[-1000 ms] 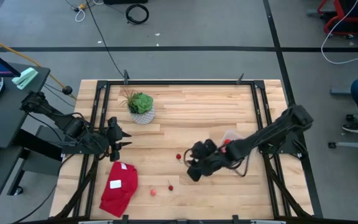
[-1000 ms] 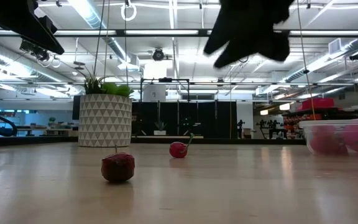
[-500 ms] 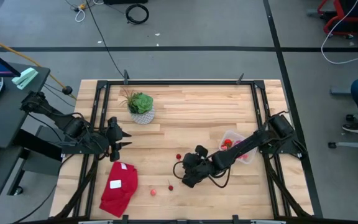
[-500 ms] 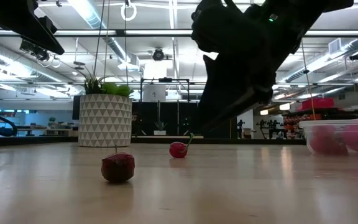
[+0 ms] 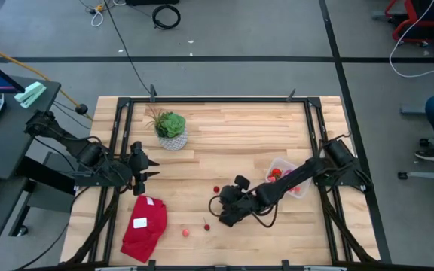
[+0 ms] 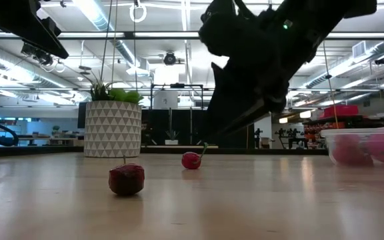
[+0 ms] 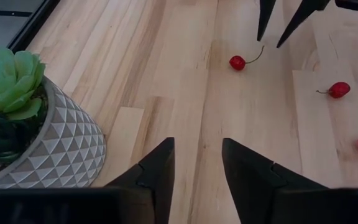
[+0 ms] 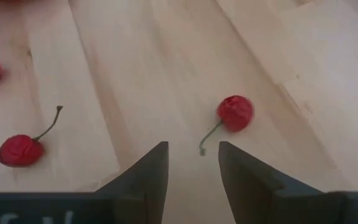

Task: Pick and placing Produce into tupperware
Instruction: Put the top red cherry into the transparent bin

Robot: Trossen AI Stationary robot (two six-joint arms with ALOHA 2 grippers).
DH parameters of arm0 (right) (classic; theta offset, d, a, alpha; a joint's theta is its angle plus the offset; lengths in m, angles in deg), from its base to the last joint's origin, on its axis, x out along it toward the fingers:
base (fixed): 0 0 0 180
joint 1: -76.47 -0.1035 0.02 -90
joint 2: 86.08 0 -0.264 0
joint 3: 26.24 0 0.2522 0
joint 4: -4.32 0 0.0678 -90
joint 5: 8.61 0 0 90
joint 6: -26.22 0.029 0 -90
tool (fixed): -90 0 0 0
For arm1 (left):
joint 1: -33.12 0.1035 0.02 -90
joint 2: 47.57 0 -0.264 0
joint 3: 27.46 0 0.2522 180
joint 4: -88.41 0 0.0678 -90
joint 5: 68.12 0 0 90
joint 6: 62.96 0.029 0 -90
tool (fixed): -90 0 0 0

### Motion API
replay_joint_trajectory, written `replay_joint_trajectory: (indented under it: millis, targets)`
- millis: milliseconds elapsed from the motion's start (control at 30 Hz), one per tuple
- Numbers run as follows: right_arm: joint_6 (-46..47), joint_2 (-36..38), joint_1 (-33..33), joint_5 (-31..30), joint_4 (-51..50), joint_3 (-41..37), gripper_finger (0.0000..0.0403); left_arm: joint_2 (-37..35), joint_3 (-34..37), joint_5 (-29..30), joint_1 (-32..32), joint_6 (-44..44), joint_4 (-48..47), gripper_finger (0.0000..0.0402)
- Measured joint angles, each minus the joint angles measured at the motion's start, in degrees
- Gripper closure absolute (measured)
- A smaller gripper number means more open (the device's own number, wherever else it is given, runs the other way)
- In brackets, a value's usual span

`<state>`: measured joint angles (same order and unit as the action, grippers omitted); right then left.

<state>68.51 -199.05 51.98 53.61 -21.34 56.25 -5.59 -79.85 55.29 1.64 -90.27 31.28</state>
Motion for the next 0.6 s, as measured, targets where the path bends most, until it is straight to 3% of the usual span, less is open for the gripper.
replay_joint_trajectory:
  millis: [600]
  targets:
    - [-1.43,-1.72,1.14,-1.80,0.93,0.00,0.0254,0.01,0.00,0.00,0.01,-0.01,0.00,0.0249]
